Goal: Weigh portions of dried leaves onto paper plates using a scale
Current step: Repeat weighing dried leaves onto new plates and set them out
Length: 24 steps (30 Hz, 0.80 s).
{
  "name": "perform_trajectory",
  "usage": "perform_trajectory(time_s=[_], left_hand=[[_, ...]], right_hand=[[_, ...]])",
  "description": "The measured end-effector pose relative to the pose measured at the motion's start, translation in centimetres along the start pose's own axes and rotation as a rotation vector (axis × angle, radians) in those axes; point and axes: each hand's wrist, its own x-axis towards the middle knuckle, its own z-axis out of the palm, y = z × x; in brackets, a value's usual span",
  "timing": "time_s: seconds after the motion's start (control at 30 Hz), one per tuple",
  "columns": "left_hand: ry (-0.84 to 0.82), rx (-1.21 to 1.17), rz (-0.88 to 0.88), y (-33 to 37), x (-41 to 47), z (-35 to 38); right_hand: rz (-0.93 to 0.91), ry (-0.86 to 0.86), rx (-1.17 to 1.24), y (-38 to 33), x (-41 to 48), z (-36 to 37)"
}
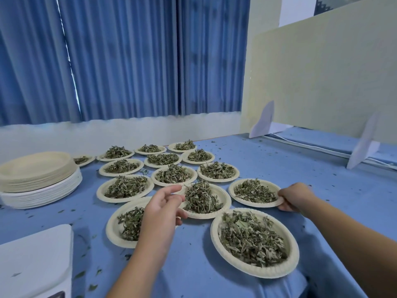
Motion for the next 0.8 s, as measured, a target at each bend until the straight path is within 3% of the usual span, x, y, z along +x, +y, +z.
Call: perform_trajectory(time_s=[0.2, 0.37, 0.5, 0.67, 0.8], left_hand=[[-0.010, -0.001, -0.003, 0.0, 0.1, 0.0], [-0.024, 0.005, -0.011, 0.3, -0.1, 0.2], [-0.020, -0.040, 0.010, 1.8, 0.0, -0.1], [0.082, -0.187, 0.081, 4.7, -0.2, -2.3], [0.107, -0.032, 0.177, 6.8, -1.3, -7.4]], right_hand=[[0.033, -0.095, 0.017, -0.1, 0.4, 0.1], [0.020, -0.097, -0.116, -0.5, -0.4, -1.7], [-0.106, -0.075, -0.069, -2.6, -2.7, -2.1], [-0.288, -0.232, -0.012, -7.4, -8.3, 0.8], [-0.456, -0.392, -0.074, -10.8, -12.9, 5.7]])
